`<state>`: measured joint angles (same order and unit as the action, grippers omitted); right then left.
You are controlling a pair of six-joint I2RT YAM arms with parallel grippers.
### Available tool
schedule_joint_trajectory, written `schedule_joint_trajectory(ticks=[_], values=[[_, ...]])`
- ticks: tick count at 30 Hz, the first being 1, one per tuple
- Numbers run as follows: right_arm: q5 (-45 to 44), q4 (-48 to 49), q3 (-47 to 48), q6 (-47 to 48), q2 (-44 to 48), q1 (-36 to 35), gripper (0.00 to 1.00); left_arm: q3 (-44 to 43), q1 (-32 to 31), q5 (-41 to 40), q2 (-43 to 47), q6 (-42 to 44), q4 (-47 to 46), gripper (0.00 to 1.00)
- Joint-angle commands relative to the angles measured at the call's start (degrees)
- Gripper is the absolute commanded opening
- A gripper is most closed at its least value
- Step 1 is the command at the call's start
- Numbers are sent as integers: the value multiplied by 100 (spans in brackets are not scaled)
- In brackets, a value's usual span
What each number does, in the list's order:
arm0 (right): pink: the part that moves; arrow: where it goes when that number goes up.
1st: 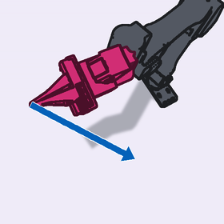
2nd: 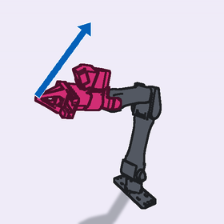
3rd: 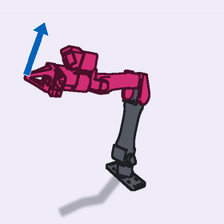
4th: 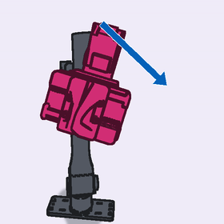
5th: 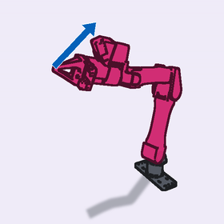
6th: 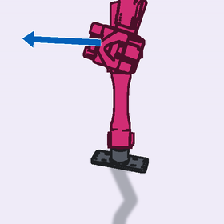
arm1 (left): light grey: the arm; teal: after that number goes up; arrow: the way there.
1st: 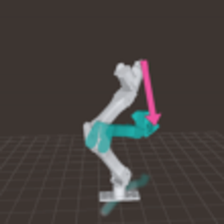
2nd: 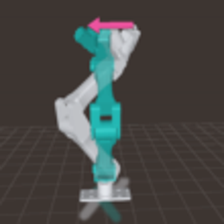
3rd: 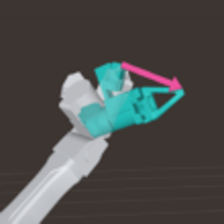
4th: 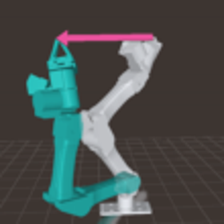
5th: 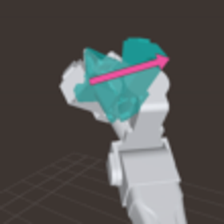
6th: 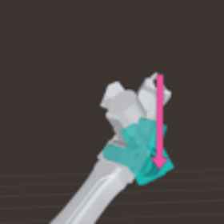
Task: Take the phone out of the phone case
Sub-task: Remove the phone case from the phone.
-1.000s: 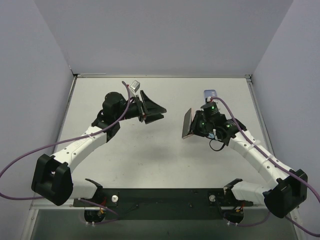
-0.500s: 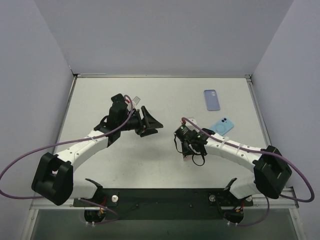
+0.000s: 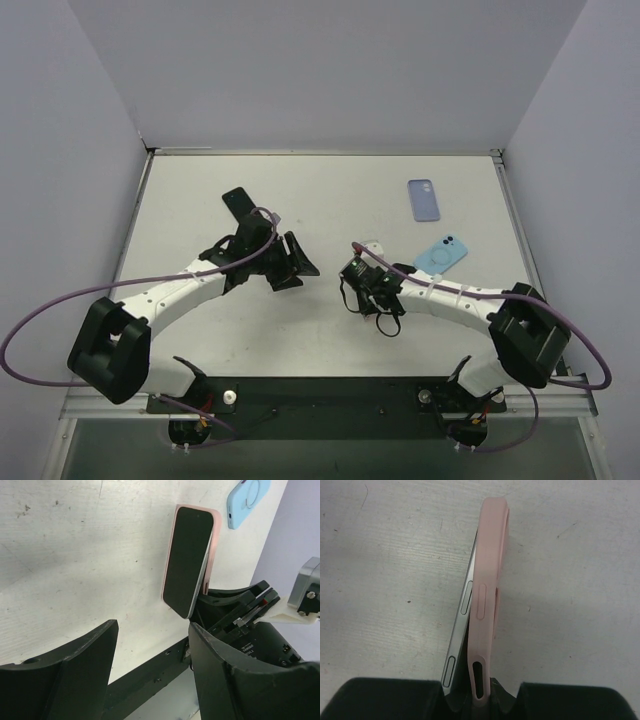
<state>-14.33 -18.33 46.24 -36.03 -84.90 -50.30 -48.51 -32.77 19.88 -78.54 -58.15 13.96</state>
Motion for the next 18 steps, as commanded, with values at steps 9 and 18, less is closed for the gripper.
schedule_joint_trajectory(ticks=[9, 18], values=[[738, 1595, -537, -167, -1581, 56, 0, 483, -159, 86, -178, -240, -1017, 70], [1019, 2298, -1072, -308, -1942, 143, 8, 492, -273, 279, -539, -293, -1517, 70]])
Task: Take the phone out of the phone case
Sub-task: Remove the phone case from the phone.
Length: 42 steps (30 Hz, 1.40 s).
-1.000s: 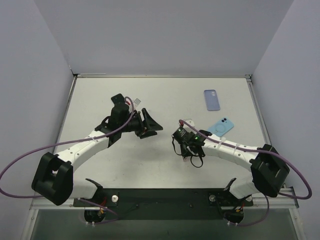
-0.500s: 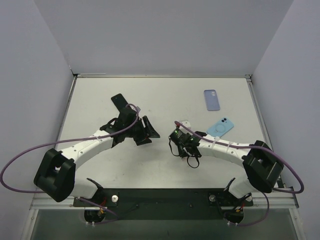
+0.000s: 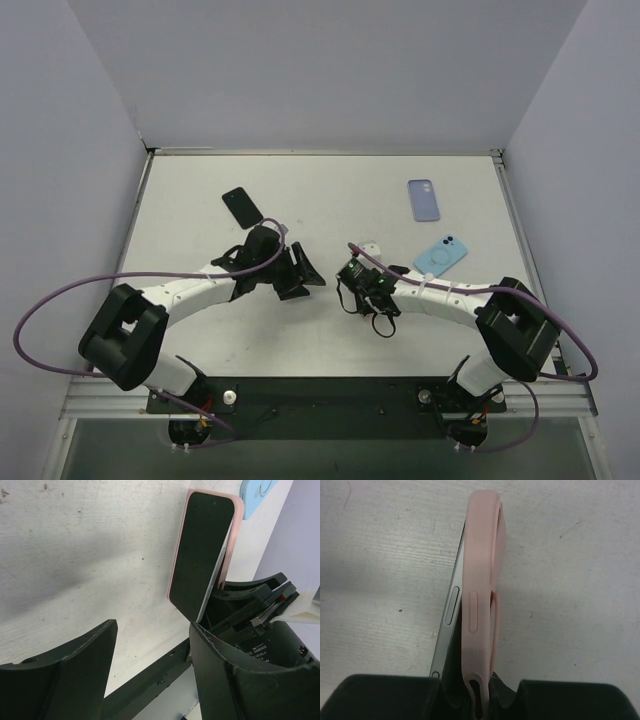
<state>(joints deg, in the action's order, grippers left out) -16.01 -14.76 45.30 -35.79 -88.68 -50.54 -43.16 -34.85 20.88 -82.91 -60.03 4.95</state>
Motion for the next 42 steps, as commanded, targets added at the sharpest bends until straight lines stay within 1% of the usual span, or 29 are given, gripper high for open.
schedule_joint_trajectory(ticks=[1, 5, 10, 14, 15, 17, 18, 21, 23, 28, 35, 41, 42], values=[[1258, 2038, -1005, -358, -1590, 176, 8, -52, -92, 188, -146, -105, -635, 70], [1337, 2179, -1093, -402, -1704, 194, 9, -114, -153, 267, -330, -105, -758, 70], [1504, 2452, -1225, -429, -1705, 255, 11, -228, -259, 407, -603, -9, -820, 73], [1916, 2820, -1444, -446, -1713, 405, 11, -307, -329, 504, -770, 9, -846, 74], [2170, 3030, -1488, -472, -1722, 518, 10, -307, -355, 522, -814, 9, -881, 74], [2356, 3198, -1576, -508, -1757, 598, 5, -325, -373, 513, -849, 0, -899, 74], [2566, 3391, -1664, -525, -1766, 659, 1, -342, -382, 513, -884, 0, -908, 73], [2883, 3690, -1805, -604, -1801, 844, 0, -404, -417, 504, -928, 9, -917, 74], [2928, 3753, -1832, -622, -1793, 906, 0, -430, -435, 496, -946, 26, -908, 74], [2744, 3314, -1718, -508, -1617, 888, 0, -536, -461, 461, -990, 123, -838, 74], [2481, 2541, -1533, -341, -1091, 888, 0, -773, -479, -136, -779, 860, 102, 74], [2120, 1496, -1103, -341, -853, 888, 0, -756, -488, -313, -463, 1159, 208, 75], [2059, 998, -893, -384, -826, 888, 0, -764, -488, -391, -375, 1230, 260, 75]])
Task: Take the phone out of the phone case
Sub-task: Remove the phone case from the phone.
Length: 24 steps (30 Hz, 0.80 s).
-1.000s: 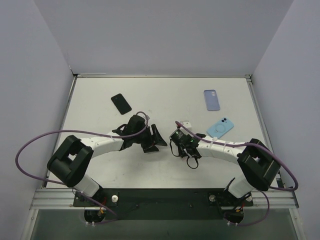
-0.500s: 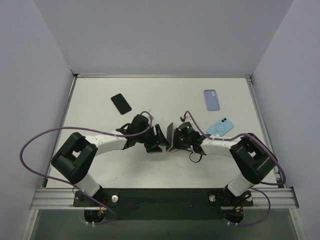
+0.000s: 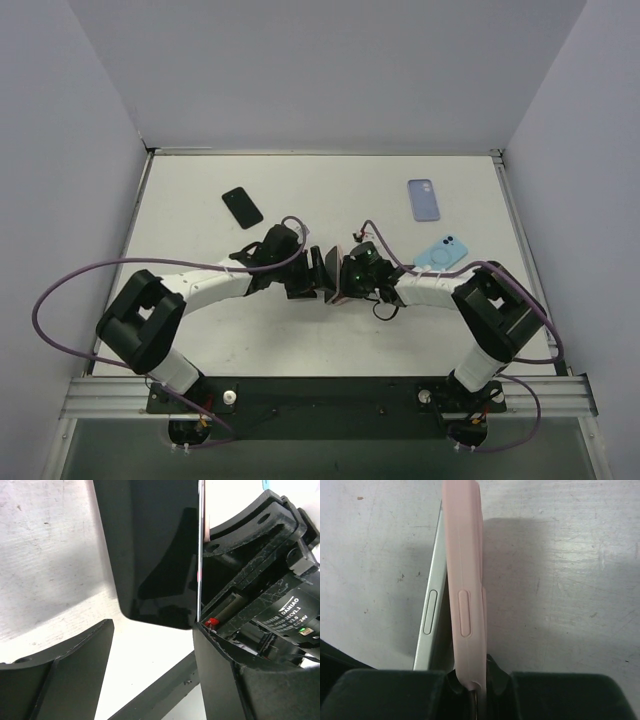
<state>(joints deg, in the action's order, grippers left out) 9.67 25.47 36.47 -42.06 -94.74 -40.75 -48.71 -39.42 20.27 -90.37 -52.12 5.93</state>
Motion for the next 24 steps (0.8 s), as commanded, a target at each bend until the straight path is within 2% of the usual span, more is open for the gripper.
schedule_joint_trajectory(ticks=[1, 6, 8, 9, 12, 14, 19, 21, 24], values=[[-528, -3248, 88, 173, -194, -91, 0, -201, -57, -401, 423, 518, 189, 75], [-344, -4338, 703, -56, -80, -73, 0, 229, -180, -971, 1168, 1089, -239, 76], [-107, -4550, 975, -152, -141, -47, 0, 703, -215, -1130, 1476, 1212, -504, 76], [-1, -4734, 1063, -197, -185, -29, 0, 914, -233, -1218, 1826, 1256, -1202, 76], [316, -5155, 1476, -311, -439, 23, 0, 1802, -364, -1481, 2565, 1537, -2189, 77], [517, -5280, 1643, -372, -519, 15, 0, 1987, -531, -1657, 2769, 1992, -2150, 77], [571, -5333, 1723, -522, -388, 6, 0, 1997, -1567, -2904, 2893, 2784, -1894, 77], [597, -5351, 1767, -522, -370, 15, 0, 2005, -1910, -3500, 2876, 2908, -2008, 77], [641, -5360, 1802, -557, -370, 15, 0, 1997, -2315, -3906, 2745, 3049, -2323, 78]])
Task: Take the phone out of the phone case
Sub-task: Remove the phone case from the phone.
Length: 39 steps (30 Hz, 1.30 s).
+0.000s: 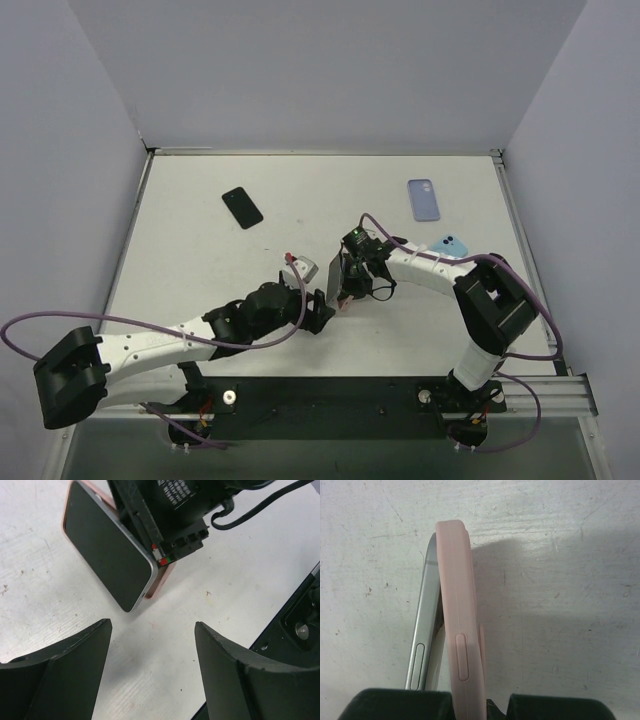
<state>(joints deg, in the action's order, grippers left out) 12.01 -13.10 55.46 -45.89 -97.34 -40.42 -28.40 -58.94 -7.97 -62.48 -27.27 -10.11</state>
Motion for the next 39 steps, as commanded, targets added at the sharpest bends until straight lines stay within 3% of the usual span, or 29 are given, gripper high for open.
schedule_joint_trajectory(ticks=[1, 6, 25, 39], values=[[416, -1502, -97, -166, -101, -27, 0, -69, -477, -1110, -123, 573, -781, 78], [469, -1494, -97, -192, -92, -18, 0, -438, -821, -1890, -834, 933, -738, 76], [548, -1493, -115, -192, 84, 8, 0, -1009, -883, -2482, -1943, 1725, -931, 71], [644, -1485, -97, -210, 180, 105, 0, -1185, -962, -3123, -2304, 1601, -905, 53]])
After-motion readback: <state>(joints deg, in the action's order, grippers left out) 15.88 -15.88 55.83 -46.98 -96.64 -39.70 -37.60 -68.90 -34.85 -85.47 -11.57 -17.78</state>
